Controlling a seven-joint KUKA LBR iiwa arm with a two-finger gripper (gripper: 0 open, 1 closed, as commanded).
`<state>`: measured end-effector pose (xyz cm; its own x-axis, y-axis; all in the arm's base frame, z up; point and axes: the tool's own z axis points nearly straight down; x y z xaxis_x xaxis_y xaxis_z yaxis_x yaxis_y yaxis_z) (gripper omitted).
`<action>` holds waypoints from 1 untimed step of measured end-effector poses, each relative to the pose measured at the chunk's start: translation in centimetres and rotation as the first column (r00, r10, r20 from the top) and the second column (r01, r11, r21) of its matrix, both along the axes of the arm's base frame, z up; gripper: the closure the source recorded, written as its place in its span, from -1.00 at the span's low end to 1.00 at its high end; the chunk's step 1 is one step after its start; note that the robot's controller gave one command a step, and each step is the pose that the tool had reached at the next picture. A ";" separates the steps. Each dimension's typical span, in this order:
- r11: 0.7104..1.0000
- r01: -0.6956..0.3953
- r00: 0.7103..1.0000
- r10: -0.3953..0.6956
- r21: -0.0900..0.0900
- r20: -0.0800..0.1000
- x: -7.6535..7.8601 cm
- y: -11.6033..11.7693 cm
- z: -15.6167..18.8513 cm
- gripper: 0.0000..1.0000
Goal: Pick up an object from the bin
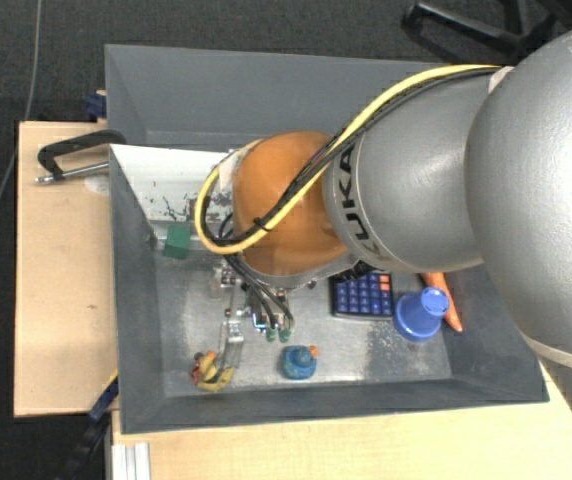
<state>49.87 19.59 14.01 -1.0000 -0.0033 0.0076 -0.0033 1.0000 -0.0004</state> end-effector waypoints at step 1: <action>1.000 0.003 1.000 -0.003 0.002 0.008 0.2 -0.1 0.5 -1.00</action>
Offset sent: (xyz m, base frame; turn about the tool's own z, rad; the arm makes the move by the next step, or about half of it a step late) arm -0.0034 0.0283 -0.0701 -0.6177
